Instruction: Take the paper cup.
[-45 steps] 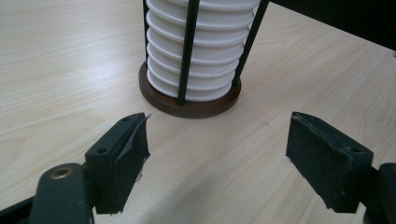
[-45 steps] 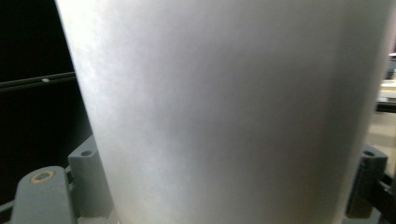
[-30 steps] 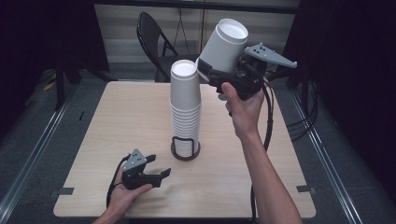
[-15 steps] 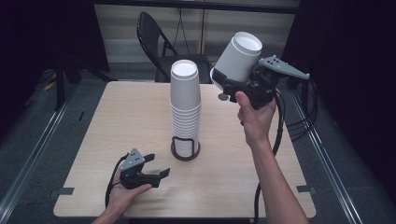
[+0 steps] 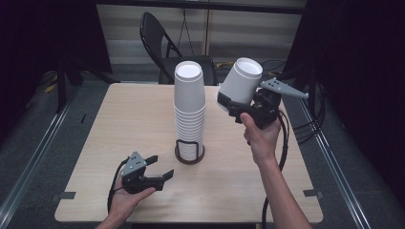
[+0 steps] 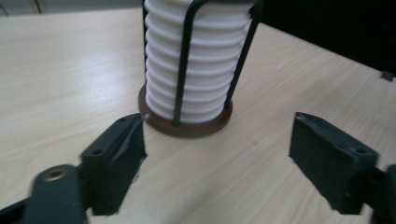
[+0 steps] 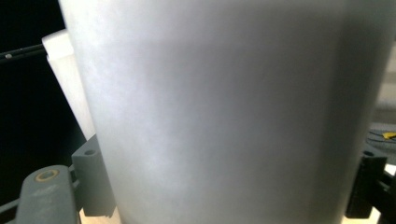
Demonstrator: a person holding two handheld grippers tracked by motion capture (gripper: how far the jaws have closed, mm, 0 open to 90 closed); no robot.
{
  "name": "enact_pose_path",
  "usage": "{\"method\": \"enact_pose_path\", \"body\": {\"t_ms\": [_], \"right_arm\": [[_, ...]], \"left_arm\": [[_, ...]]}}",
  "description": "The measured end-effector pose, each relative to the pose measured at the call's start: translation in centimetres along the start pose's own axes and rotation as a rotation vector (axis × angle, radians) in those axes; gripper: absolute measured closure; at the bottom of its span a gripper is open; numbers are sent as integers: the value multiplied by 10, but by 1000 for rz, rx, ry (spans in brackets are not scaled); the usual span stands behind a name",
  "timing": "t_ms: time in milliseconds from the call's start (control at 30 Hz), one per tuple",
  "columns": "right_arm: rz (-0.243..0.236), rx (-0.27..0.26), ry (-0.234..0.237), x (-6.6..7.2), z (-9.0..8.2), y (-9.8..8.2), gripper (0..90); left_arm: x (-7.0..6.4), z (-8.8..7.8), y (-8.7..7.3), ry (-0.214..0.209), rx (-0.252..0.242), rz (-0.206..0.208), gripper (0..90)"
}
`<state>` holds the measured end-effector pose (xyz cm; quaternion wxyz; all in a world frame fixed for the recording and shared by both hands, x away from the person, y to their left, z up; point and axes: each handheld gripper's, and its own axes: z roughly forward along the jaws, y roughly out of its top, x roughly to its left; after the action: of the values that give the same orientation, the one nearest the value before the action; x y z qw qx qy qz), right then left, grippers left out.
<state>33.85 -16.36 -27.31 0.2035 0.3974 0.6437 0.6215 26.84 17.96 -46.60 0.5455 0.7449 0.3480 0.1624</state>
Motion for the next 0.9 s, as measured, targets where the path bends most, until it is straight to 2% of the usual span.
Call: {"method": "enact_pose_path", "body": {"t_ms": [67, 167, 267, 467, 533, 633, 667, 700, 733, 767, 800, 900], "right_arm": [[4, 8, 1, -1, -1, -6, 148], [13, 39, 0, -2, -2, -22, 147], [25, 49, 3, -3, -3, -29, 147], [62, 67, 17, -5, -7, -49, 147], [90, 78, 30, -5, -7, -61, 147], [111, 86, 38, -5, -7, -69, 147], [136, 94, 53, -6, -7, -78, 147], [157, 103, 64, -6, -7, -82, 147], [157, 103, 64, -6, -7, -82, 147], [196, 122, 70, -7, -9, -90, 148], [212, 128, 76, -8, -9, -93, 149], [240, 134, 83, -8, -11, -99, 149]], "left_arm": [[-2, 0, 1, 4, -16, -9, 221], [-4, 2, 1, -19, -22, -30, 199], [-5, 3, 1, -14, -20, -32, 199], [-5, 4, 4, -24, -50, -34, 201], [-4, 3, 6, -42, -51, -59, 219], [-6, 2, 8, -45, -48, -32, 238], [-6, 2, 9, -45, -42, -19, 241], [-8, 3, 9, -48, -44, -19, 238], [-8, 3, 10, -47, -43, -17, 238], [-10, 4, 11, -53, -40, -20, 237], [-11, 5, 12, -51, -38, -18, 237], [-14, 12, 18, -61, -35, -22, 237]]}}
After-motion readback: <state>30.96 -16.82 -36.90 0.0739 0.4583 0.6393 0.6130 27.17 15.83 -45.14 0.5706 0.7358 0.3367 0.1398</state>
